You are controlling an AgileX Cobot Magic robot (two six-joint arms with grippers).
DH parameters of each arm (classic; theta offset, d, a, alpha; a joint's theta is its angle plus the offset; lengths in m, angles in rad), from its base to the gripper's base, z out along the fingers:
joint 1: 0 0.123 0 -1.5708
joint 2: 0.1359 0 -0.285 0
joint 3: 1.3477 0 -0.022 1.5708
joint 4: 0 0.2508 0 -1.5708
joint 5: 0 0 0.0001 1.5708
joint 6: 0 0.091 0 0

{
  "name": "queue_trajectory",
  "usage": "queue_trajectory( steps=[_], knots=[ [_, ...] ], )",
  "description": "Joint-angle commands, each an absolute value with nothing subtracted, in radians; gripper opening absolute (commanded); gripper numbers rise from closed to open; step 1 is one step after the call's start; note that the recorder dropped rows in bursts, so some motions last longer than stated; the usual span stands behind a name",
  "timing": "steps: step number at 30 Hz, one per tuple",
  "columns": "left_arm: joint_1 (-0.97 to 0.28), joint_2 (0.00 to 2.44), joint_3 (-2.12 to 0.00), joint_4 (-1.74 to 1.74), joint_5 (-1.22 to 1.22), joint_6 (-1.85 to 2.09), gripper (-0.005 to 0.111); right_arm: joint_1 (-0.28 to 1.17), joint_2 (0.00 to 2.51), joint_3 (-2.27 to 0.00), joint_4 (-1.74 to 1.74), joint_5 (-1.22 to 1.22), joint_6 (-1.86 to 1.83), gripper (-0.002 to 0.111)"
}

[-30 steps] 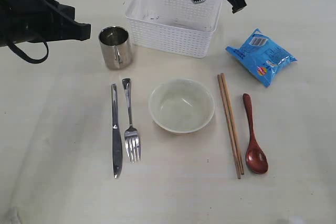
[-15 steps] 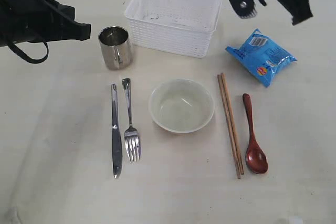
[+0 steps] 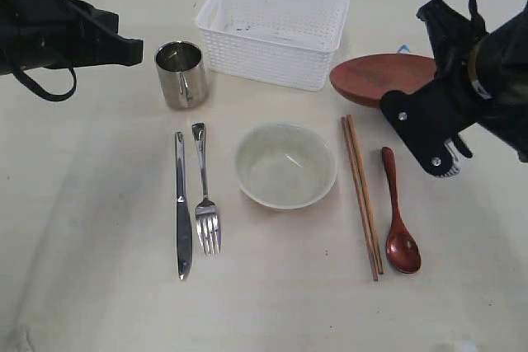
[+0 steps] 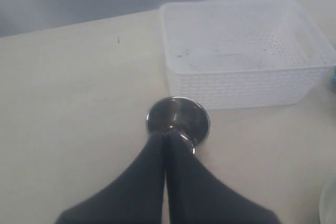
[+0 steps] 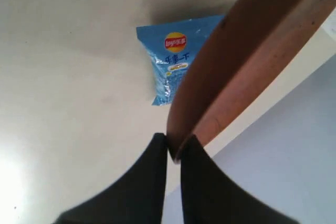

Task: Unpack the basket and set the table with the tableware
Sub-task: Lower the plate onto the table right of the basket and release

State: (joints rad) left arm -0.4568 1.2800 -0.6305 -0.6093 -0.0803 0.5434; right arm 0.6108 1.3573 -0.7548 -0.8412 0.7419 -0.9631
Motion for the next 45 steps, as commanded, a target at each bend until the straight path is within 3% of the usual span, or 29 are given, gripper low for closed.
queue_trajectory(
  steps=[1,16,45],
  knots=[
    [-0.452,1.279,-0.624,-0.606,-0.077,0.546,0.000,0.613,1.386,-0.744,-0.918,0.687,-0.900,0.000],
    [-0.452,1.279,-0.624,-0.606,-0.077,0.546,0.000,0.613,1.655,-0.744,-1.403,0.680,-0.500,0.000],
    [-0.452,1.279,-0.624,-0.606,-0.077,0.546,0.000,0.607,1.911,-0.939,-1.432,0.598,-0.393,0.000]
  ],
)
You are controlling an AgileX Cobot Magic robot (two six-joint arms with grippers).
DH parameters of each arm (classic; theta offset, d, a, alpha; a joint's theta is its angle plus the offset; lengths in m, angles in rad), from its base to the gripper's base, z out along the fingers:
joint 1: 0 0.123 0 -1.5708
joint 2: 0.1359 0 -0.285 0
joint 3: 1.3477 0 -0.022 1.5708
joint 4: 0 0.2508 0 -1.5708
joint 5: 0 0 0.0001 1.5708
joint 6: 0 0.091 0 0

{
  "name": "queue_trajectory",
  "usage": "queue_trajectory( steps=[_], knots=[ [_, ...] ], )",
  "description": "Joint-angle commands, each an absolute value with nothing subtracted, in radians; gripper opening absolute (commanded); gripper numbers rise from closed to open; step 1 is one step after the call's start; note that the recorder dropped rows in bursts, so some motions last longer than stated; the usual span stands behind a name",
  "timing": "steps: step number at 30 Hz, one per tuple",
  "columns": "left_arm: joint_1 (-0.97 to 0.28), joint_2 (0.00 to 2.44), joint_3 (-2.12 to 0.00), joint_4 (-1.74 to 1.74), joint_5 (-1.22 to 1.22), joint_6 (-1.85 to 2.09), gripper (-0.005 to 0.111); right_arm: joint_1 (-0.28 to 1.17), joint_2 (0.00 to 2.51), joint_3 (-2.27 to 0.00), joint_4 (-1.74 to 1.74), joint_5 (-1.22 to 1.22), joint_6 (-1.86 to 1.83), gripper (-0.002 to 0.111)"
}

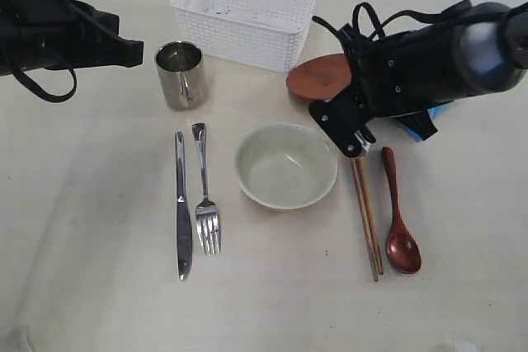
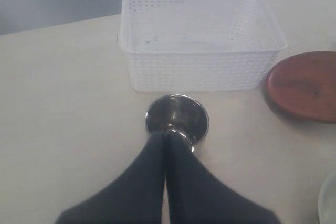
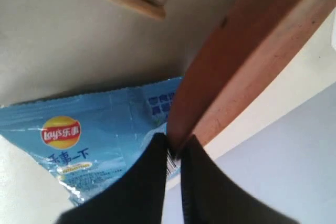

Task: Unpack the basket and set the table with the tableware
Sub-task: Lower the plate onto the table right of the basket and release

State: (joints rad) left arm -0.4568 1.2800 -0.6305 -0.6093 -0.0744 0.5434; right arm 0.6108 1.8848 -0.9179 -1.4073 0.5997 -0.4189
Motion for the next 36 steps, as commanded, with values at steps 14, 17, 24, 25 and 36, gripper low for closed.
queue_trajectory(
  steps=[14,17,24,25,36],
  knots=[
    [-0.452,1.279,-0.624,-0.606,-0.077,0.546,0.000,0.607,1.996,-1.034,-1.440,0.555,-0.376,0.000],
    [-0.452,1.279,-0.624,-0.606,-0.078,0.546,0.000,0.607,1.996,-1.034,-1.437,0.532,-0.376,0.000],
    [-0.452,1.279,-0.624,-0.606,-0.078,0.546,0.000,0.607,1.996,-1.034,-1.437,0.499,-0.347,0.000],
    [-0.452,1.279,-0.624,-0.606,-0.078,0.546,0.000,0.607,1.996,-1.034,-1.439,0.484,-0.345,0.000],
    [-0.452,1.279,-0.624,-0.606,-0.078,0.546,0.000,0.607,1.996,-1.034,-1.439,0.448,-0.336,0.000]
  ],
)
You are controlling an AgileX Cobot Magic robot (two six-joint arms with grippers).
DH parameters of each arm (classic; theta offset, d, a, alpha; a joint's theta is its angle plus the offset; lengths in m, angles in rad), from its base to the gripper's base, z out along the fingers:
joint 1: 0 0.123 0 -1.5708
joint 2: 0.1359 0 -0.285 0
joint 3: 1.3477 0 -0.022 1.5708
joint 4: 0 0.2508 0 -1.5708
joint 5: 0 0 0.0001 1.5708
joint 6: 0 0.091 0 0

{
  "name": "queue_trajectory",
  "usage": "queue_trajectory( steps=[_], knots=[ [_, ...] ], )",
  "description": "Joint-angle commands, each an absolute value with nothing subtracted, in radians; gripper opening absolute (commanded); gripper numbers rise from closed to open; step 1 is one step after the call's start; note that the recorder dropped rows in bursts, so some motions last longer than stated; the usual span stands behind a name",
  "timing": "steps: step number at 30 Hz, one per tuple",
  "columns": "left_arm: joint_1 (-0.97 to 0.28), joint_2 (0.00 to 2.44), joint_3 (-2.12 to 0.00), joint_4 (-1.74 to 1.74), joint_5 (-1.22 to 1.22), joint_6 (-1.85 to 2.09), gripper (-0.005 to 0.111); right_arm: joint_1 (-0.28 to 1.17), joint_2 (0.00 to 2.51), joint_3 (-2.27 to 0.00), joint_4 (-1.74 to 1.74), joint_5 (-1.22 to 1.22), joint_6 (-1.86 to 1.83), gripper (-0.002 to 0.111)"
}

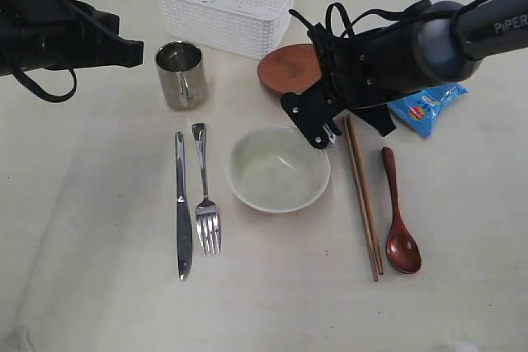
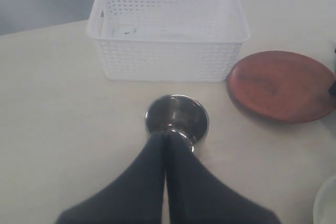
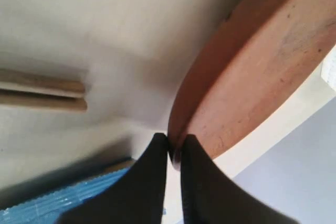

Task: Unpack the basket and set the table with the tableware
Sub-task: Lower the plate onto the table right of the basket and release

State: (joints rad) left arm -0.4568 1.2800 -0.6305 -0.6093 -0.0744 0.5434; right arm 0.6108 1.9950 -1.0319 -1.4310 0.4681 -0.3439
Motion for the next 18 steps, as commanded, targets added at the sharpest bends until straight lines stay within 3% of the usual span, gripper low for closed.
queue_trajectory(
  steps=[1,18],
  knots=[
    [-0.452,1.279,-0.624,-0.606,-0.078,0.546,0.000,0.607,1.996,-1.034,-1.439,0.448,-0.336,0.000],
    [-0.452,1.279,-0.624,-0.606,-0.076,0.546,0.000,0.607,1.996,-1.034,-1.426,0.504,-0.283,0.000]
  ],
)
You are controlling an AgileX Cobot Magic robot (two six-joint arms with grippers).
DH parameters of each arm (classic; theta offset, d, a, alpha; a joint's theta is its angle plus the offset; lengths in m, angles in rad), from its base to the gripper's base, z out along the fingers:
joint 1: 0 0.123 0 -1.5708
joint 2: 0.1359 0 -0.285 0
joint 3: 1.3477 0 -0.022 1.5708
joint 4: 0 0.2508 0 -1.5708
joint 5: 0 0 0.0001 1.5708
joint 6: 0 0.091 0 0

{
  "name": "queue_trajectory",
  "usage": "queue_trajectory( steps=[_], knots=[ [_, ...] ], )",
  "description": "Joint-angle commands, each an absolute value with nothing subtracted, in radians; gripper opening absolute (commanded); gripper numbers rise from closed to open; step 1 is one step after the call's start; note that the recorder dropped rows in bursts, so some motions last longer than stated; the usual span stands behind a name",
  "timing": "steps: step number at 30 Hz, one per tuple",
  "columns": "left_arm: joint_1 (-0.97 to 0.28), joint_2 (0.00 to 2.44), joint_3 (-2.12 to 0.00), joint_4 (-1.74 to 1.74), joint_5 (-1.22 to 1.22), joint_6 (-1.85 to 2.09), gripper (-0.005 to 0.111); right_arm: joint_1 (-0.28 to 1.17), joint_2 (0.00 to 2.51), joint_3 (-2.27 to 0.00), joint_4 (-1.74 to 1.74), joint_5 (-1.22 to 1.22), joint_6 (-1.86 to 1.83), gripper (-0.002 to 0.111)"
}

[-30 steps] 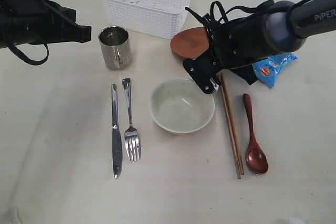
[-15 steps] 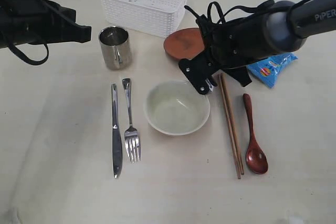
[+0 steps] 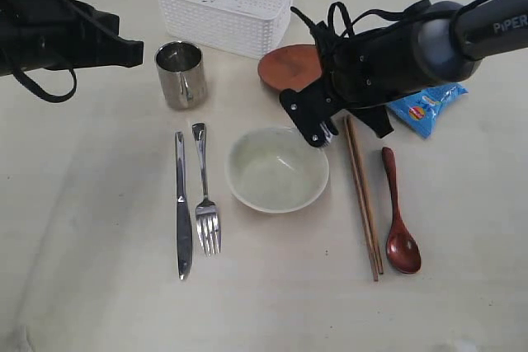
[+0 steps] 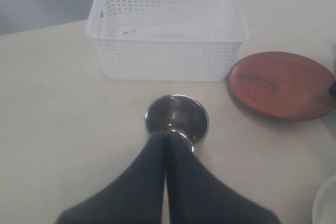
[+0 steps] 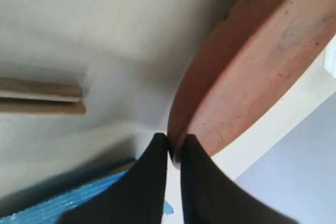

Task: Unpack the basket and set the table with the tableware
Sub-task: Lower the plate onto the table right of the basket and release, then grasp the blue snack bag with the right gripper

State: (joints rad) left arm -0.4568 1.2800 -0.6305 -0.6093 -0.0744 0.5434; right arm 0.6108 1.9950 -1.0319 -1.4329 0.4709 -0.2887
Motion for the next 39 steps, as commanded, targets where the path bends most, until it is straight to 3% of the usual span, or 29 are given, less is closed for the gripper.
queue_trajectory(
  steps=[1,7,12,14,22,28,30,32,39],
  knots=[
    [-0.452,1.279,-0.624,-0.606,-0.076,0.546,0.000,0.607,1.996,-1.034,-1.416,0.504,-0.283,0.000],
    [-0.452,1.279,-0.624,-0.606,-0.076,0.546,0.000,0.607,1.996,-1.034,-1.402,0.506,-0.283,0.002],
    [-0.452,1.279,-0.624,-0.606,-0.076,0.546,0.000,0.607,1.996,-1.034,-1.402,0.508,-0.283,0.028],
    [-0.452,1.279,-0.624,-0.606,-0.076,0.546,0.000,0.607,1.996,-1.034,-1.402,0.508,-0.283,0.033],
    [-0.452,1.279,-0.624,-0.606,-0.080,0.546,0.000,0.609,1.919,-1.034,-1.383,0.552,-0.253,0.033],
    [-0.452,1.279,-0.624,-0.606,-0.065,0.546,0.000,0.533,1.719,-1.034,-1.069,0.338,-0.058,0.033],
    [-0.452,1.279,-0.624,-0.606,-0.065,0.546,0.000,0.431,1.680,-1.044,-0.894,0.259,-0.014,0.047],
    [-0.452,1.279,-0.624,-0.606,-0.062,0.546,0.000,0.352,1.682,-1.101,-0.688,0.328,-0.014,0.056],
    [-0.452,1.279,-0.624,-0.606,-0.060,0.542,0.000,0.242,1.788,-1.354,-0.084,0.845,-0.222,0.056]
  ],
)
